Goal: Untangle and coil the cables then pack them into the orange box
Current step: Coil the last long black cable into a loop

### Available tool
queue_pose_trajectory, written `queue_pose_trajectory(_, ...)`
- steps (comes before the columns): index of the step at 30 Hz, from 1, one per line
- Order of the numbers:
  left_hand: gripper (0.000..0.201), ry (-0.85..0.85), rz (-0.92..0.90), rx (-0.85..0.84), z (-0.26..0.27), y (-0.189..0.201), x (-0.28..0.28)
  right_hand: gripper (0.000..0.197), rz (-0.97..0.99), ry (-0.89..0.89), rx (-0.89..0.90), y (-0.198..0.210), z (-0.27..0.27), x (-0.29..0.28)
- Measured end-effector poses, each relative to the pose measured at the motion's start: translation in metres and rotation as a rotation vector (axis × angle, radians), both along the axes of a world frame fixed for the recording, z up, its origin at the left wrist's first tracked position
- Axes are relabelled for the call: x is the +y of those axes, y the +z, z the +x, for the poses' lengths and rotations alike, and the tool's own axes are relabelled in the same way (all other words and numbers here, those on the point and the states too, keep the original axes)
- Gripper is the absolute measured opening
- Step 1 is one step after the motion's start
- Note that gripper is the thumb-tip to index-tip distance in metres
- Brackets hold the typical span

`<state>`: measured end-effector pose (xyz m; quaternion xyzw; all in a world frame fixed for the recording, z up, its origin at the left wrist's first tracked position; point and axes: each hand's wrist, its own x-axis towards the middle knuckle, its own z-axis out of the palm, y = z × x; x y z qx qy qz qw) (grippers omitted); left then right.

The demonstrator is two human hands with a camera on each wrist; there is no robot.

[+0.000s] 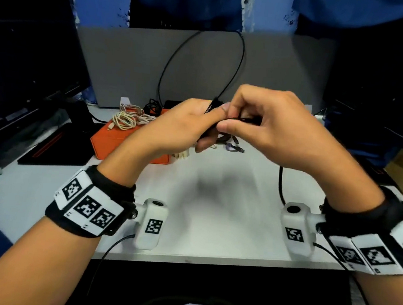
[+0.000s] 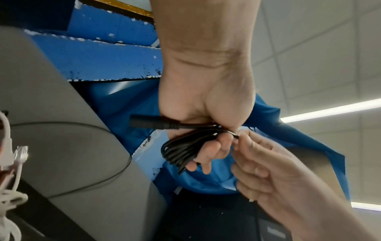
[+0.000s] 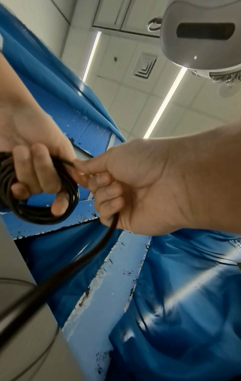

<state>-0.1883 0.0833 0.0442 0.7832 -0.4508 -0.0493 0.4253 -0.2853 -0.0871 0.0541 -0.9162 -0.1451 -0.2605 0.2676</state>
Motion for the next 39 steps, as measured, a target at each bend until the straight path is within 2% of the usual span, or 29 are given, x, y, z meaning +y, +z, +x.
queue_pose_trajectory(3,0.070,-0.170,-0.027,0.244,-0.005,0.005,0.005,0.037,0.079,-0.042,-0.085,-0.003,0.003,0.001)
queue_pose_trajectory(5,0.075,-0.318,-0.049,0.372,-0.005,0.006,0.009,0.034,0.052,-0.076,-0.147,-0.006,0.006,0.004)
queue_pose_trajectory(6,0.073,-0.392,-0.089,0.407,-0.004,0.004,0.010,0.031,0.034,-0.069,-0.165,-0.008,0.008,0.005)
queue_pose_trajectory(8,0.054,-0.486,-0.206,0.446,-0.004,0.001,0.010,0.037,0.057,-0.012,-0.160,-0.012,0.010,0.009)
queue_pose_trajectory(10,0.039,-0.478,-0.331,0.511,-0.007,-0.002,0.004,0.046,0.174,0.036,-0.144,-0.016,0.011,0.012)
queue_pose_trajectory(13,0.039,-0.409,-0.457,0.618,-0.014,-0.009,-0.010,0.054,0.323,-0.046,-0.137,-0.019,0.014,0.014)
queue_pose_trajectory(16,0.037,-0.313,-0.450,0.652,-0.020,-0.012,-0.020,0.058,0.298,-0.195,-0.149,-0.022,0.022,0.007)
queue_pose_trajectory(19,0.035,-0.182,-0.371,0.587,-0.020,-0.008,-0.021,0.063,0.154,-0.301,-0.160,-0.022,0.025,-0.001)
queue_pose_trajectory(22,0.033,-0.146,-0.417,0.574,-0.018,-0.007,-0.020,0.058,0.160,-0.313,-0.186,-0.020,0.022,0.003)
queue_pose_trajectory(25,0.033,-0.189,-0.594,0.669,-0.015,-0.006,-0.022,0.052,0.345,-0.193,-0.231,-0.019,0.023,0.007)
queue_pose_trajectory(28,0.037,-0.277,-0.755,0.827,-0.008,-0.003,-0.019,0.046,0.447,-0.144,-0.166,-0.025,0.027,0.013)
queue_pose_trajectory(31,0.044,-0.360,-0.699,0.928,0.000,-0.002,-0.011,0.039,0.496,-0.106,-0.071,-0.034,0.030,0.018)
queue_pose_trajectory(34,0.048,-0.469,-0.611,0.974,0.002,0.001,-0.001,0.040,0.420,-0.059,0.003,-0.031,0.029,0.015)
queue_pose_trajectory(39,0.050,-0.622,-0.663,1.013,-0.003,0.000,-0.001,0.040,0.488,0.081,0.044,-0.025,0.027,0.015)
